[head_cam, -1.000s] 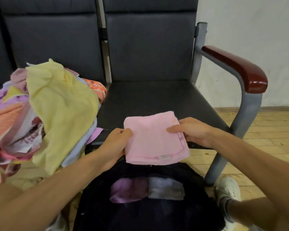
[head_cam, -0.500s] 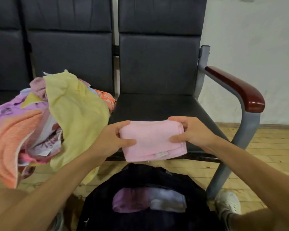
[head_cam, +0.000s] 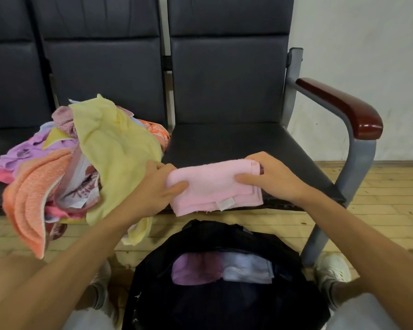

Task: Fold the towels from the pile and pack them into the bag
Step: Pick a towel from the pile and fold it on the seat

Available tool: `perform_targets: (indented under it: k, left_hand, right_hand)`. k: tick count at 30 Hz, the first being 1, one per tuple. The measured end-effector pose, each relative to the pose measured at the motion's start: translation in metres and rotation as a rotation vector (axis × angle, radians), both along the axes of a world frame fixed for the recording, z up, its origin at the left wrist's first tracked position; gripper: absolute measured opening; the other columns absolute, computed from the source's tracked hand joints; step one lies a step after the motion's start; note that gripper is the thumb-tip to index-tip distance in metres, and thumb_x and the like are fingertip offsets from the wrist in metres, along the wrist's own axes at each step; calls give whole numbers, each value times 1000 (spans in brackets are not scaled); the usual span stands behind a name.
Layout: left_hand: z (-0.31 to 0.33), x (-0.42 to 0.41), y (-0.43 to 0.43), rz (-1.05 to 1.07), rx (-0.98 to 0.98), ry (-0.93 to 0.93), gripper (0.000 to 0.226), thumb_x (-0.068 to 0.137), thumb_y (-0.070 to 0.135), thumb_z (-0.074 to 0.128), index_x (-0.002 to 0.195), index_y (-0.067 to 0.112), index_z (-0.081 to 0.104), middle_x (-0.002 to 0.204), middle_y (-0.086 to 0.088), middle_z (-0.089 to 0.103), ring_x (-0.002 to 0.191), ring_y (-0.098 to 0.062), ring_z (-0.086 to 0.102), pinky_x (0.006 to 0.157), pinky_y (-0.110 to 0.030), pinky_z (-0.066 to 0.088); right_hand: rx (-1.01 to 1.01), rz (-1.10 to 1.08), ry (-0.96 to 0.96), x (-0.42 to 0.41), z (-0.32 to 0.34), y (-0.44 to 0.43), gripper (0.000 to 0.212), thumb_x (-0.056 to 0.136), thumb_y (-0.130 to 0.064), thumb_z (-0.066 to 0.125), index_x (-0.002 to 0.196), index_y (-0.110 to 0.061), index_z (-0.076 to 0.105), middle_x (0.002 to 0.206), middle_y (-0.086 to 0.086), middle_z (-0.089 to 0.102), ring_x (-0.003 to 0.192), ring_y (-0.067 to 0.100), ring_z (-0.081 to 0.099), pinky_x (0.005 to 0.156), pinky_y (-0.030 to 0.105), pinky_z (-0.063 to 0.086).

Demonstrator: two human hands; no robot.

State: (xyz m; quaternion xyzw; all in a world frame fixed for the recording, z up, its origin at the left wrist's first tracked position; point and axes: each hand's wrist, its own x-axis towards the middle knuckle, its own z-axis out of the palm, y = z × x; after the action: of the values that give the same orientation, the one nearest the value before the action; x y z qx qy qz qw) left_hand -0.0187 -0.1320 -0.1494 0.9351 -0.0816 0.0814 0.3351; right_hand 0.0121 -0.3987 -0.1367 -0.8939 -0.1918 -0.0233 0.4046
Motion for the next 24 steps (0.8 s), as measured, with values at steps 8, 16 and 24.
perform_targets:
  k: [8, 16, 24]
  left_hand:
    - [-4, -3, -15, 59, -858, 329, 37, 97, 36, 54, 118, 7, 60, 112, -16, 68, 99, -29, 65, 80, -41, 55]
    - [-12, -12, -30, -14, -1412, 710, 44, 93, 34, 59, 128, 7, 60, 126, -16, 64, 115, -28, 63, 99, -46, 49]
    - [-29, -19, -34, -134, -1215, 700, 35, 93, 13, 56, 128, 6, 58, 121, -13, 68, 112, -27, 64, 96, -43, 51]
  right_hand:
    - [487, 8, 374, -14, -6, 0, 30, 98, -37, 52, 122, -22, 60, 109, -1, 73, 101, 18, 70, 90, 38, 56]
    - [520, -78, 420, -13, -15, 1, 42, 98, -37, 54, 108, 2, 65, 77, 13, 62, 54, 15, 53, 41, 21, 36]
    - [646, -42, 733, -19, -19, -26, 38, 84, -14, 68, 119, -1, 64, 117, 13, 70, 110, 26, 67, 87, 32, 57]
